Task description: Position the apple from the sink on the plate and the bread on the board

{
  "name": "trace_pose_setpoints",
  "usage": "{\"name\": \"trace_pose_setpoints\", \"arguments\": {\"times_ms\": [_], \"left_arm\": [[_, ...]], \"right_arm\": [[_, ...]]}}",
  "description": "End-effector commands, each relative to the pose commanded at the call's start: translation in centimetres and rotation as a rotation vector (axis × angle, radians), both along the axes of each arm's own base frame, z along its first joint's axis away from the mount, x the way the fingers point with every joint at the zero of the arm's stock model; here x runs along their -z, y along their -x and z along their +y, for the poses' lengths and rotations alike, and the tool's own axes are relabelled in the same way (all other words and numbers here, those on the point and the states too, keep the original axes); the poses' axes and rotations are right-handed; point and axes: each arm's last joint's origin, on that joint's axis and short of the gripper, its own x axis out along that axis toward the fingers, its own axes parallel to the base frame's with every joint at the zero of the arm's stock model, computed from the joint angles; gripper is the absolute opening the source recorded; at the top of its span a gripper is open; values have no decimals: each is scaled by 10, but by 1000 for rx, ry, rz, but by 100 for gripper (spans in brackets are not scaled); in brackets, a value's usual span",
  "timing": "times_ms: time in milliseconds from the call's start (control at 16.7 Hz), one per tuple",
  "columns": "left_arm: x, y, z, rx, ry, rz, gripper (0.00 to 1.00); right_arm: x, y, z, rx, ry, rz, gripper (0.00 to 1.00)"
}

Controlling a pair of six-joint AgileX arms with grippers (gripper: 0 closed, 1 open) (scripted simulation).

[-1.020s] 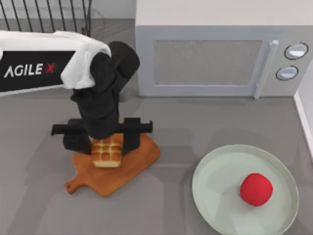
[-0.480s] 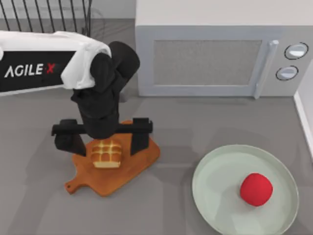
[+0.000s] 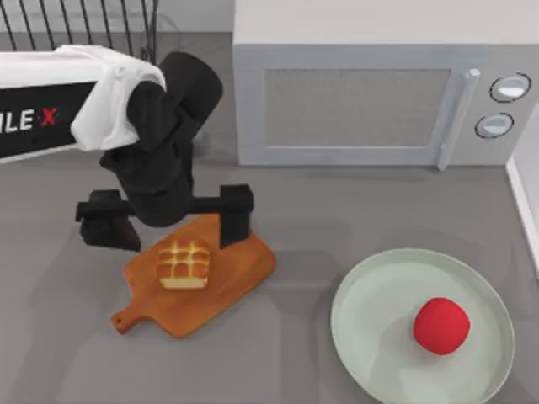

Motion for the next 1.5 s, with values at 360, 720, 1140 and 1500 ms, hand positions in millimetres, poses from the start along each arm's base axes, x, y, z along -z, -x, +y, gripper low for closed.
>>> {"name": "trace_pose_setpoints", "arguments": {"times_ms": [360, 720, 1140, 1500], "left_arm": [[-47, 42, 56, -2, 102, -278, 100], [-59, 130, 119, -14, 157, -678, 100], [-18, 195, 155, -35, 64, -1229, 100], [2, 203, 163, -45, -35, -1451, 100]], "right_arm": [[0, 0, 0, 0, 0, 0, 100], [0, 0, 0, 0, 0, 0, 100], [0, 0, 0, 0, 0, 0, 100], [0, 0, 0, 0, 0, 0, 100]]}}
